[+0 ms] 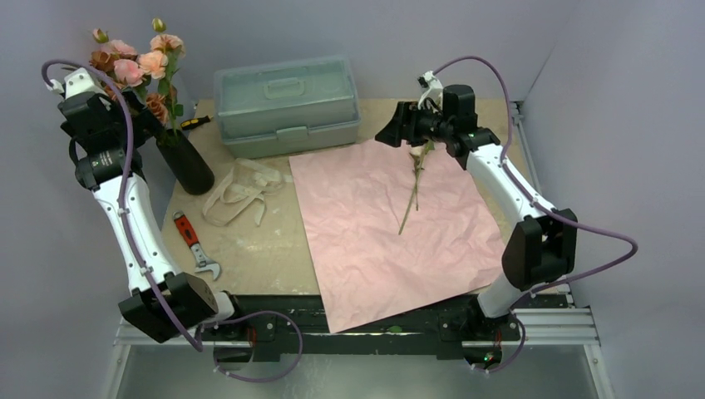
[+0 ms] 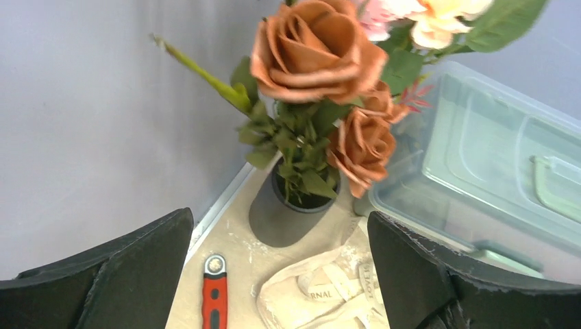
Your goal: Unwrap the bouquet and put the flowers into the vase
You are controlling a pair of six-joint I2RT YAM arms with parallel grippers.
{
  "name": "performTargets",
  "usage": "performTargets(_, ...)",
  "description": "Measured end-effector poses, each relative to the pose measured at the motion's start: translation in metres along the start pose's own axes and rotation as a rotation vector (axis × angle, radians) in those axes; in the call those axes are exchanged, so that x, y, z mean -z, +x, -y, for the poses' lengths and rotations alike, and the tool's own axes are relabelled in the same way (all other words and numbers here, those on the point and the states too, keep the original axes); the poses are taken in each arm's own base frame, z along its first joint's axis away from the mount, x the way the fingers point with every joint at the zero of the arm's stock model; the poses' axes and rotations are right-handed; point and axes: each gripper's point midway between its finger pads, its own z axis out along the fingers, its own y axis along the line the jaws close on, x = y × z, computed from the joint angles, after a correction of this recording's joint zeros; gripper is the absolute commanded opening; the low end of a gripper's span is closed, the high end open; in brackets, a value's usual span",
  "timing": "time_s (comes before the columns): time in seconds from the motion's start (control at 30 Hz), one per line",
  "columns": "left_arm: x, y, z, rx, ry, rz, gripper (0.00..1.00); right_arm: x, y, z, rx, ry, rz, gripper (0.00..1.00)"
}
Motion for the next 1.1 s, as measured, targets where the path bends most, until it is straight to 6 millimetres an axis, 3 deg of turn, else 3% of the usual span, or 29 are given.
performTargets(0.17, 0.023, -0.006, 0.022, -0.008, 0.123, 0.024, 1.0, -0.007, 0.013, 0.041, -0.1, 0.203, -0.038, 0.68)
performTargets(0.4, 0.036, 0.015, 0.062, -0.026, 0.353, -0.031, 1.0, -0.005, 0.03, 0.092, -0.171, 0.439, -0.066, 0.6)
performTargets(0.53, 0.045, 0.024, 0.094, -0.074, 0.472, -0.048, 1.0, -0.008, 0.032, 0.125, -0.196, 0.536, -0.076, 0.56)
performTargets(0.67, 0.056, 0.03, 0.128, -0.13, 0.586, -0.046, 1.0, -0.006, 0.032, 0.173, -0.238, 0.645, -0.068, 0.49)
performTargets(0.9, 0.058, 0.028, 0.137, -0.159, 0.619, -0.026, 1.0, -0.01, 0.034, 0.251, -0.315, 0.821, -0.054, 0.45)
performTargets(1.1, 0.052, 0.029, 0.141, -0.164, 0.624, -0.024, 1.0, -0.019, 0.053, 0.284, -0.332, 0.893, -0.076, 0.45)
